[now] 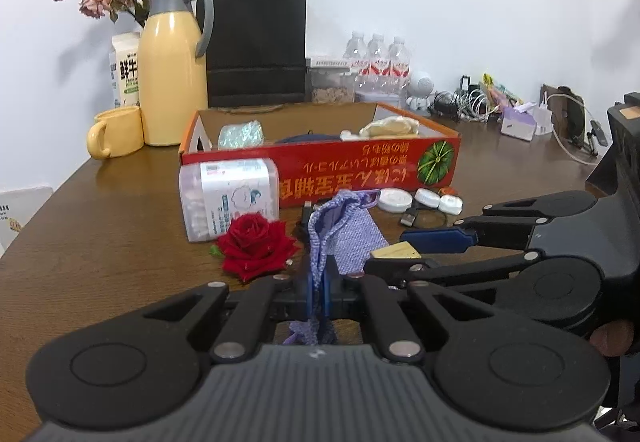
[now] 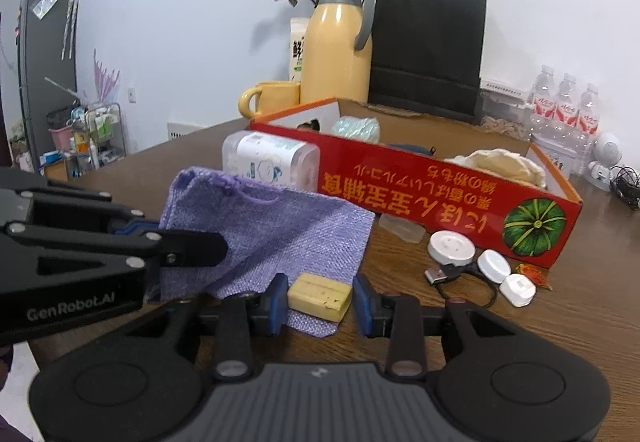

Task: Organize objects
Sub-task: 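Grasp the purple drawstring bag with the left tool while the right tool grasps the yellow soap bar, then carry the purple bag into the box with the left tool while the right tool drops the soap bar in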

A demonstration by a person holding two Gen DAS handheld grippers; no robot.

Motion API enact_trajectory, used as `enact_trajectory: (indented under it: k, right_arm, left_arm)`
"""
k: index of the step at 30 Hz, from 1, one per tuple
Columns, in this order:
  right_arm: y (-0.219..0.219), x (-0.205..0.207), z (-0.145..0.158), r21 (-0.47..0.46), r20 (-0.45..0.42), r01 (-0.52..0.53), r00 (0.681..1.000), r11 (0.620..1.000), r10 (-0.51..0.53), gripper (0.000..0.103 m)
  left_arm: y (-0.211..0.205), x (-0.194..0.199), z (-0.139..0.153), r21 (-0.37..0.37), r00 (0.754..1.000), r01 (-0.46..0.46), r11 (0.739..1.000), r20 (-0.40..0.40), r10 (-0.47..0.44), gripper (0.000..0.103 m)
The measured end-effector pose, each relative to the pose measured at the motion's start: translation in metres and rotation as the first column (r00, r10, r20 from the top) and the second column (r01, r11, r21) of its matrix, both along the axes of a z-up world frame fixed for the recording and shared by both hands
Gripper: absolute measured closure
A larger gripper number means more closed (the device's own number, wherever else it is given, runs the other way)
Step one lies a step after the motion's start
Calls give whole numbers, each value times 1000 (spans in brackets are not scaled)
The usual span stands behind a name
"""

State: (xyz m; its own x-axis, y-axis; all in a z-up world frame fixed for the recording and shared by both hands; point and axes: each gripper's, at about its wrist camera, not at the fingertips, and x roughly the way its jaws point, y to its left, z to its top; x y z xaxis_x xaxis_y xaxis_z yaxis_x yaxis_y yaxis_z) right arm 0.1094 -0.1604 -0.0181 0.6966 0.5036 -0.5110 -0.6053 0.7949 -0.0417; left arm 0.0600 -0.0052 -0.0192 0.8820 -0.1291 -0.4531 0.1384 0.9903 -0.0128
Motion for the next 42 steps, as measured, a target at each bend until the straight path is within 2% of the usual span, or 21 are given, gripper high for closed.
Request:
enact_trajectory:
  k: [5,10,22,31,38,42]
  right_arm:
    - [-10,-3,15,42,49,7,999,999,-9,69]
    - [-21,2,38,100,115,29,993,995,-40,70]
    - [-30,55,73,175,191,99,973,980,-133,70]
    - [-18,98,76,185,199,124,967,975,-161,70]
    - [-6,143,73,191,187,165,961,968,-201,70]
    - [0,174,70,198,167,193,960,961,-227,70]
  left_arm:
    - [-3,-2,16,17,998,2,1000,60,-3,97]
    - [-6,14,37,35,993,-31,999,117,27,97]
    - [-11,71,75,22,974,-75,997,217,69,97]
    - [-10,113,82,-4,968,-100,995,232,98,97]
    - [-6,156,75,-26,961,-168,985,220,170,97]
    - [-8,183,68,-5,950,-219,976,225,215,97]
